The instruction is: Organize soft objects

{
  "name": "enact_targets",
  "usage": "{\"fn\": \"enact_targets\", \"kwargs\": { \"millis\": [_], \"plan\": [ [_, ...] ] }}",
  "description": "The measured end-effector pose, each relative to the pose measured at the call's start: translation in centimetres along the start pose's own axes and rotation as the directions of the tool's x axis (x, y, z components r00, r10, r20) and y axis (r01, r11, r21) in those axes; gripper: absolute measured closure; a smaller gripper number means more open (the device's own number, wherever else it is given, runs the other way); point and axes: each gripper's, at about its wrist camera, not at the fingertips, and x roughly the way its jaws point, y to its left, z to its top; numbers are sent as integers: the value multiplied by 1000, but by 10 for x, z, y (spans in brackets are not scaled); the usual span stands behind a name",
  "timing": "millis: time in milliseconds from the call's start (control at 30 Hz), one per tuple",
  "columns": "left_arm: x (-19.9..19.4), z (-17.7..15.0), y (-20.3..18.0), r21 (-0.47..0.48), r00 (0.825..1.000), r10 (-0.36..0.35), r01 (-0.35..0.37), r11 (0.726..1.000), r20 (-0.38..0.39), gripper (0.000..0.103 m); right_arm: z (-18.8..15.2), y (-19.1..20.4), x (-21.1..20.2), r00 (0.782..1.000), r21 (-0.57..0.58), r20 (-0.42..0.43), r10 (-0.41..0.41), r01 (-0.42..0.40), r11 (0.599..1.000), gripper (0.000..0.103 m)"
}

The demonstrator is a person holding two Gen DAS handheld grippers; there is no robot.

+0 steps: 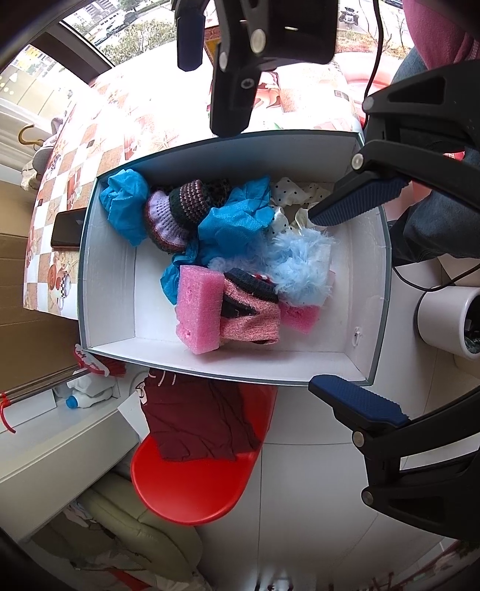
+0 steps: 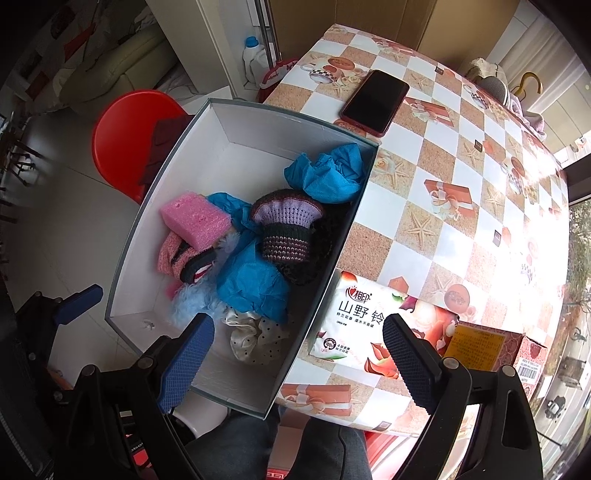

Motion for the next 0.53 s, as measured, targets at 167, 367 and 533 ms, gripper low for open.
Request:
{"fn": "enact_targets", "kwargs": {
  "millis": [167,367,533],
  "plan": [
    [2,-1,4,-5,1000,11,-11,1000,-3,17,0,3,-2,1000,6,8,3,-3,1000,9],
    [4,-3,11,-19,1000,19,-20,1000,-6,17,0,9,-2,1000,5,12,7,-7,1000,9],
    [0,-4,19,-46,999,-45,46,998,31,18,0,12,-1,1000,4,13,6,-6,1000,9]
  ]
}}
